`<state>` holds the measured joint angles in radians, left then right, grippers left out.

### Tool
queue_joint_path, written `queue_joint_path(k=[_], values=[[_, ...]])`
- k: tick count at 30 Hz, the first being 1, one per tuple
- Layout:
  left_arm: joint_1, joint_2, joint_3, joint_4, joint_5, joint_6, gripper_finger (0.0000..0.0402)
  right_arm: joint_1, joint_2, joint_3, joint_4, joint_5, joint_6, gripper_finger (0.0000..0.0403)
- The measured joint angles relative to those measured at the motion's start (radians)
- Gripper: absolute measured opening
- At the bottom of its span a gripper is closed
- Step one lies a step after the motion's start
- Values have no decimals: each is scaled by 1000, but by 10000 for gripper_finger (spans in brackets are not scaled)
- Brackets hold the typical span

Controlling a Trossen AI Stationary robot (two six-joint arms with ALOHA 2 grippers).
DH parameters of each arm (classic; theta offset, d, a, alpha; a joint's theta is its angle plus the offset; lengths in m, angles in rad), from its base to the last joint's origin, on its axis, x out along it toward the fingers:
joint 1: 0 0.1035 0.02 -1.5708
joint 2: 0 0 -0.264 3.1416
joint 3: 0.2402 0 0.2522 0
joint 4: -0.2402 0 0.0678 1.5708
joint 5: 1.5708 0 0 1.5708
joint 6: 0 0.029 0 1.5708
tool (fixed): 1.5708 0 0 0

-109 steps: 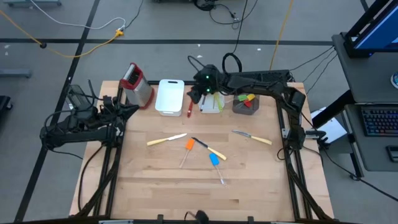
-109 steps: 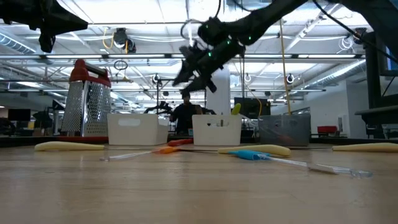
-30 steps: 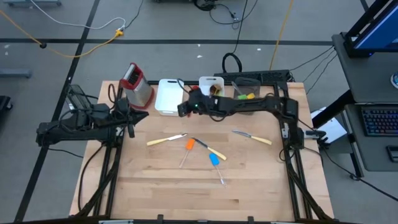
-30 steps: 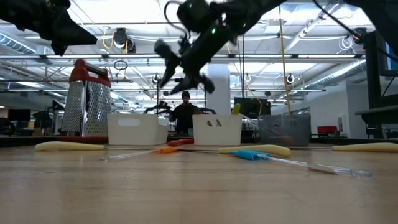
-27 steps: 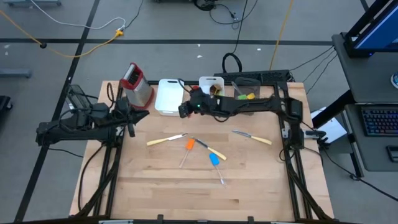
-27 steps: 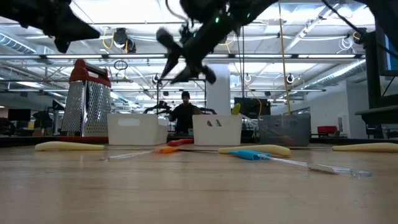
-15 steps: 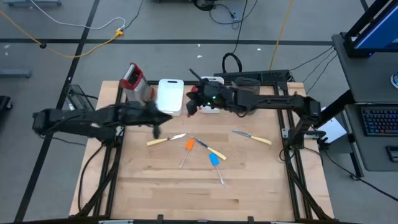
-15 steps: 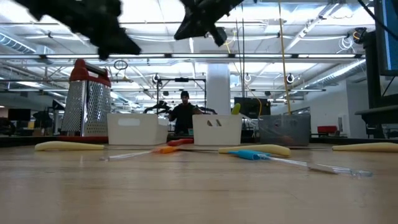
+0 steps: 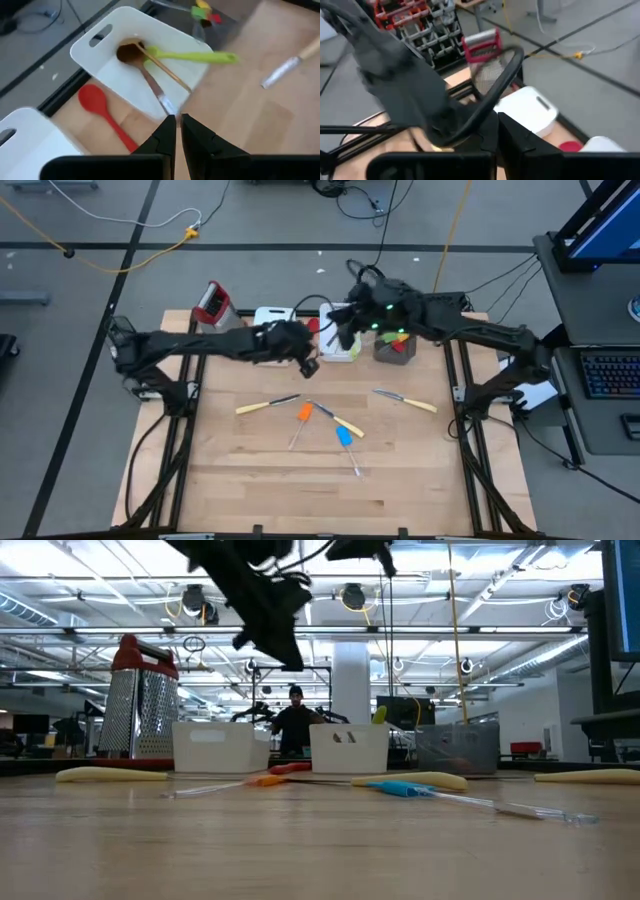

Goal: Pick & Place Kitchen Items
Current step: Put the red serving spoon into the right white bin

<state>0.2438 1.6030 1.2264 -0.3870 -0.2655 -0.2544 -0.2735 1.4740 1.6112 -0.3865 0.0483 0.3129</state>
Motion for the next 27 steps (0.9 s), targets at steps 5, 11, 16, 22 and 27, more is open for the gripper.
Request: queue_joint_path(k=[5,11,16,22,27], values=[[59,143,122,-118,40,-104,33,-28,-104,0,-70,-1,-44,1],[142,254,218,-268,150,-302,33,-53,-199,0,-176,-1,-69,1],[199,307,227,-173,257,-378,33,-62,-227,1,-220,1,-96,1],[234,342,227,-167,234,-471,33,-62,-216,1,-248,-2,-124,0],[251,341,227,-162,213,-446,33,-67,-213,1,-255,-2,-142,0]])
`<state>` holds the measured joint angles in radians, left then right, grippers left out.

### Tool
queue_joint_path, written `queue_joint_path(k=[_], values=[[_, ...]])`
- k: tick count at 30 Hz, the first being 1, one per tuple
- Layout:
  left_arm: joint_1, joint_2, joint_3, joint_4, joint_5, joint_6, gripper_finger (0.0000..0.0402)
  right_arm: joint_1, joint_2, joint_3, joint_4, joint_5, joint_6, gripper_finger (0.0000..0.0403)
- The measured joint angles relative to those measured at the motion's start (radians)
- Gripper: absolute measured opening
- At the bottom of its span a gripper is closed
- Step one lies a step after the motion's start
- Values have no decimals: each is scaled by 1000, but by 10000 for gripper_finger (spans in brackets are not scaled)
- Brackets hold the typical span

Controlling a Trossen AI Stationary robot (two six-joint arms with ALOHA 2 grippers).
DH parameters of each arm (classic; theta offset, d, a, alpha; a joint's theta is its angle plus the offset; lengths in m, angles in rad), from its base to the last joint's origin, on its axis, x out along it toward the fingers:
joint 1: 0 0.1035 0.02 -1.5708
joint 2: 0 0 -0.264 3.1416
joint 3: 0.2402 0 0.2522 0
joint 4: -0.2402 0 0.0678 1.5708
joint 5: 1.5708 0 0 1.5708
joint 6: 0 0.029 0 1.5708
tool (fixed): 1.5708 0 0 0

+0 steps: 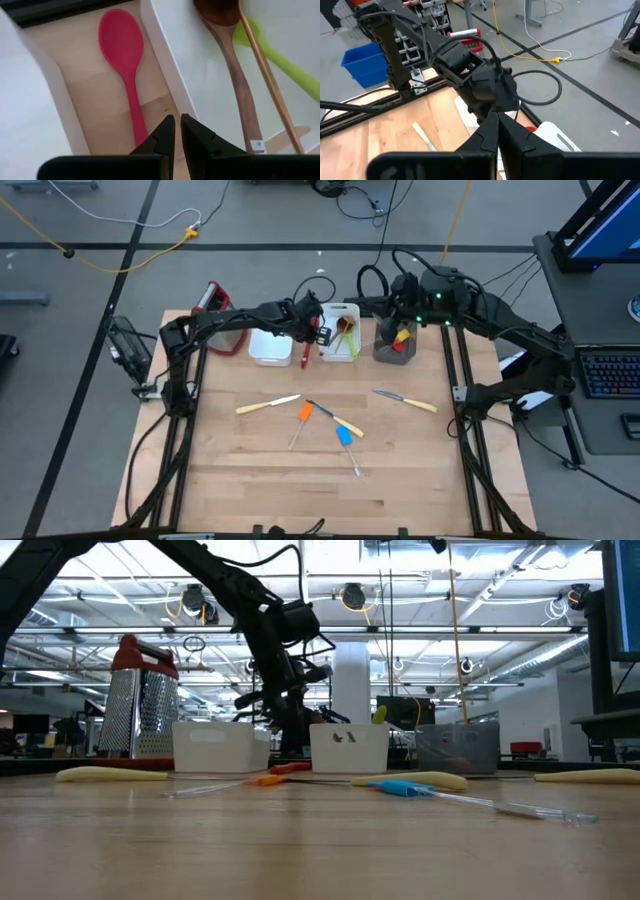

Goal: Pick & Place Kitchen Items
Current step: Put the red serving spoon into the right white bin

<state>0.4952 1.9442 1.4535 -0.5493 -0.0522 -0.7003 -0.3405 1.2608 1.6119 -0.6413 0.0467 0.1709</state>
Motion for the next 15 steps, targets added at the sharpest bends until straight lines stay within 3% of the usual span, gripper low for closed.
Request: queue_joint_path(k=[10,15], values=[[0,0,-1,39,3,47,33,-1,0,0,-7,0,-4,0],[7,0,0,37,10,-47,33,-1,0,0,-26,1,-4,0]])
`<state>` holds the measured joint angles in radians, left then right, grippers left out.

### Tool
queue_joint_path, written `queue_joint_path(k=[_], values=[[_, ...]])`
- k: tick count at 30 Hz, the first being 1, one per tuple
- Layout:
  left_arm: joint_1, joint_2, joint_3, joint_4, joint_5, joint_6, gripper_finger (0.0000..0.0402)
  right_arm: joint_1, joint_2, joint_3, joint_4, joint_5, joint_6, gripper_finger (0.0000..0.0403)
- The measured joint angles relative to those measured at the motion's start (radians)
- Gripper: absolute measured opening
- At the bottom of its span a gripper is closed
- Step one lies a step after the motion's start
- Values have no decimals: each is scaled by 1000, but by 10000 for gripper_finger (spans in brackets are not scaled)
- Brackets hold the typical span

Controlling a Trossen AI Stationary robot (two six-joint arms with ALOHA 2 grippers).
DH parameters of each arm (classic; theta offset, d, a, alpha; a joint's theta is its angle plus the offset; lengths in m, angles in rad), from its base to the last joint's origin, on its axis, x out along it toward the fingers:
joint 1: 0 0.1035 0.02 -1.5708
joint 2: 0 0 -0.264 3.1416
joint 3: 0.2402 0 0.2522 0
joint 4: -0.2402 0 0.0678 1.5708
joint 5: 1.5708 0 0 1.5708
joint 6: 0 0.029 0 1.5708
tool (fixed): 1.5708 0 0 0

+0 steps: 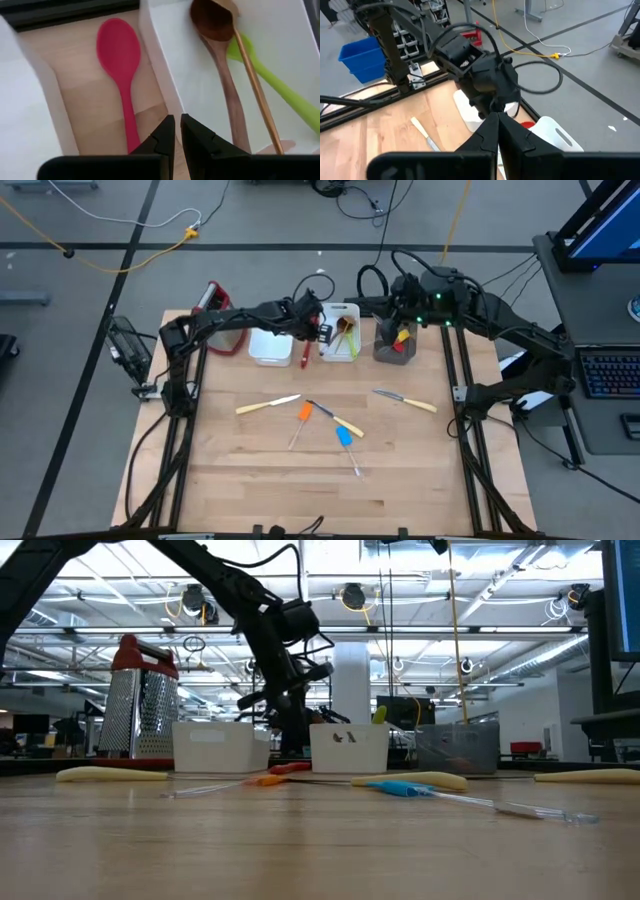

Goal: Pick & Place Kitchen Items
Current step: Put the red serving spoon into the right white bin

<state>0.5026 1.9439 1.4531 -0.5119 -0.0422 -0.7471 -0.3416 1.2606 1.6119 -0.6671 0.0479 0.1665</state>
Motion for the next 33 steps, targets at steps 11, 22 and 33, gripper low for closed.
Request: queue_joint_path(k=[11,22,33], values=[[1,0,0,-2,-11,-7,33,-45,-55,-182,120,-21,-23,0],[3,0,0,-8,35,-38,80,-180,-283,-497,315,-183,-47,0],[3,0,-1,-15,8,-30,224,-247,-564,-762,410,-184,70,0]])
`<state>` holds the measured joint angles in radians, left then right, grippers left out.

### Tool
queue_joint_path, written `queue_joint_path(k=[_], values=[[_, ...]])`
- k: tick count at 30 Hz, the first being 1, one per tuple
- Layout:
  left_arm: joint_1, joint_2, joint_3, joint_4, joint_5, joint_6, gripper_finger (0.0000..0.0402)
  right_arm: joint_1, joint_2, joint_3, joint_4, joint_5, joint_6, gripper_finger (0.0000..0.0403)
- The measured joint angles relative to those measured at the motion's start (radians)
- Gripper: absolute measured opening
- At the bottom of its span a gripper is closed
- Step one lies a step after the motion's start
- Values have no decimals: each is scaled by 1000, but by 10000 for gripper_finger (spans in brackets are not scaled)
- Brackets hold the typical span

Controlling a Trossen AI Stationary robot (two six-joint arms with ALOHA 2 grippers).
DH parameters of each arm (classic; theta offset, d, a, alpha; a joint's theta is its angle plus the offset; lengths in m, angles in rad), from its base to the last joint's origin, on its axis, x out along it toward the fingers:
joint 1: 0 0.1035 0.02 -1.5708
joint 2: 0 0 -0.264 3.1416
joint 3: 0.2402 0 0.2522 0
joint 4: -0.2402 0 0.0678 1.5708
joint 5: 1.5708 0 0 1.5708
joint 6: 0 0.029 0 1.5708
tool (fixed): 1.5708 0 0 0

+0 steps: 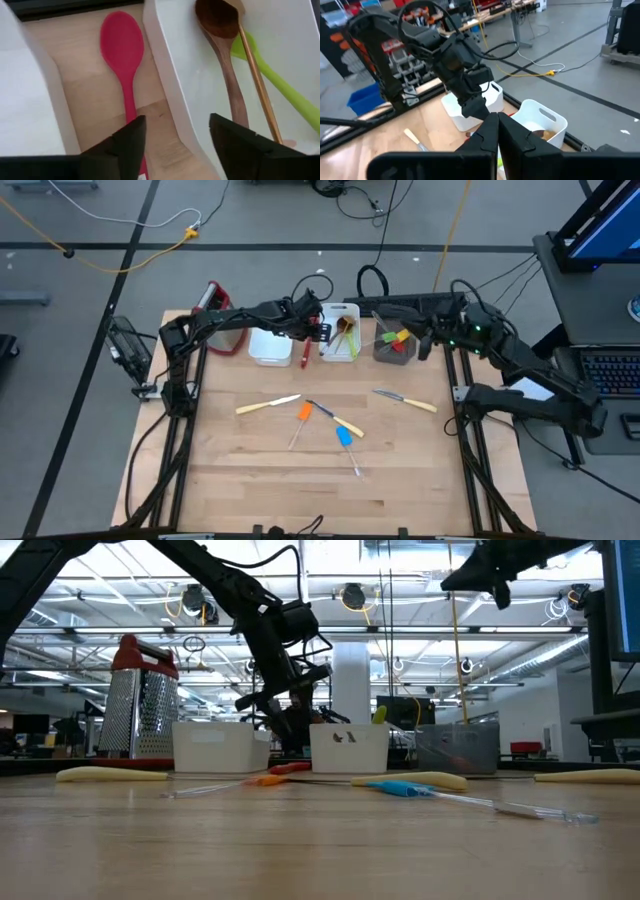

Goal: Pick & Place Kitchen Items
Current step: Put the red serving spoon into the right white bin

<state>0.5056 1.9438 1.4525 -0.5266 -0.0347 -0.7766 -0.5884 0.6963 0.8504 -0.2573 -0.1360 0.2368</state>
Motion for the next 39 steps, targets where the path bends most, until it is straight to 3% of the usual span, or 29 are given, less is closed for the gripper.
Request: queue_joint_path(k=[10,21,39], values=[[-4,0,0,6,9,150,270,0,-64,-30,-1,3,17,0],[34,-11,-1,-52,8,12,271,0,-39,-30,-2,5,17,0],[34,32,-1,-64,-44,7,271,0,-23,-30,-2,5,17,0]])
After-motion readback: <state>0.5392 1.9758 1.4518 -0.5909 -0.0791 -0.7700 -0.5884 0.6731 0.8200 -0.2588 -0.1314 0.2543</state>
